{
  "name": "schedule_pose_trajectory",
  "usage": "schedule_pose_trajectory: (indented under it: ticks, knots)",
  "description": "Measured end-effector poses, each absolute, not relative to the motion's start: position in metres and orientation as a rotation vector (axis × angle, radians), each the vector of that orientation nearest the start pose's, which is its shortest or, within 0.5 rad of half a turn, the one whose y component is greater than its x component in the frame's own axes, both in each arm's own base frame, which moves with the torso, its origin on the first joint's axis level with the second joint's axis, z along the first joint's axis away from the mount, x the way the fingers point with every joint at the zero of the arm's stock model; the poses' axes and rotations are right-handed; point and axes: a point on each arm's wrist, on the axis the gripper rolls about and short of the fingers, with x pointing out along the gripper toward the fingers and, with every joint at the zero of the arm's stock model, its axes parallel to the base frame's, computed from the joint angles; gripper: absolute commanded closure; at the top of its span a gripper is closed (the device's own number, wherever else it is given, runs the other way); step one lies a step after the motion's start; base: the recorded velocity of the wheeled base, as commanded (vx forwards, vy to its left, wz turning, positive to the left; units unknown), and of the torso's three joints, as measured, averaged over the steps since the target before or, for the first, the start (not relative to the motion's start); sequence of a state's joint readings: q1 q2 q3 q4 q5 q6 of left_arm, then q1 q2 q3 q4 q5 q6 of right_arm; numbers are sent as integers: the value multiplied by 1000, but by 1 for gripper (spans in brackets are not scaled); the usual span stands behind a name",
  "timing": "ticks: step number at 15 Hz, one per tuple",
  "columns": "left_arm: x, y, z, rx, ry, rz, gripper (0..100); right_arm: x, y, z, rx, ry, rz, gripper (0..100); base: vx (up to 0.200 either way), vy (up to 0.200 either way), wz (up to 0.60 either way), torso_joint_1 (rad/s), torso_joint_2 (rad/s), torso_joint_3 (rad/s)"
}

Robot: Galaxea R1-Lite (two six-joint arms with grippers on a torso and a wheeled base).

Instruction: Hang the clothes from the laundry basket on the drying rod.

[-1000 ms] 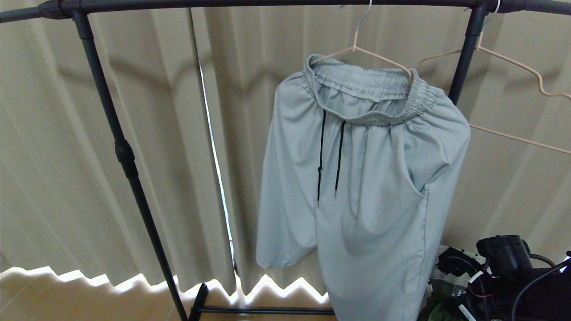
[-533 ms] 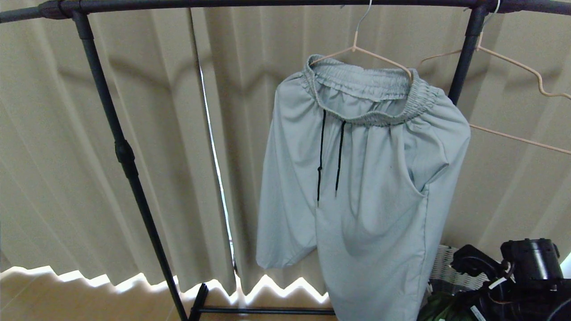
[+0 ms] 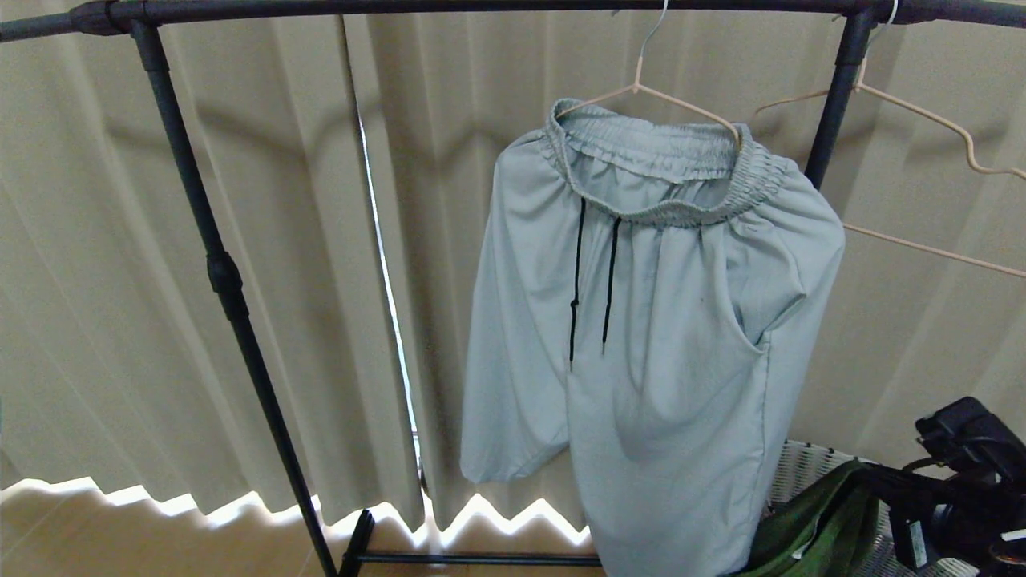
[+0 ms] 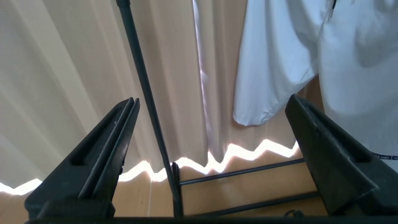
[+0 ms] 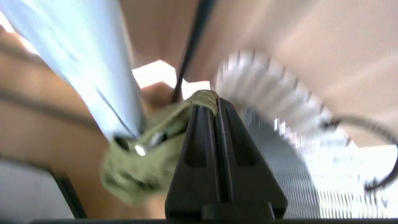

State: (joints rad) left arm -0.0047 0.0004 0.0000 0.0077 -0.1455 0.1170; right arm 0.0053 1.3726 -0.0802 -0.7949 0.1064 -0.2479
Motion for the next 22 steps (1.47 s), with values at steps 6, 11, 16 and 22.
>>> schedule_pose_trajectory:
  ticks: [6,11,16,22]
  knots:
    - [-23,-3,75,118,-1,-151,0,135,11,124,-222,305,213,100,0,0,0,0,0,0]
    - [-23,-3,75,118,-1,-152,0,135,13,128,-225,283,225,100,-80,0,0,1,2,-2]
    - [-23,-3,75,119,-1,-151,0,135,14,129,-226,278,233,100,-200,0,0,2,0,-2]
    - [-23,-3,75,118,-1,-152,0,137,16,129,-229,278,250,100,-67,0,0,-1,2,-1]
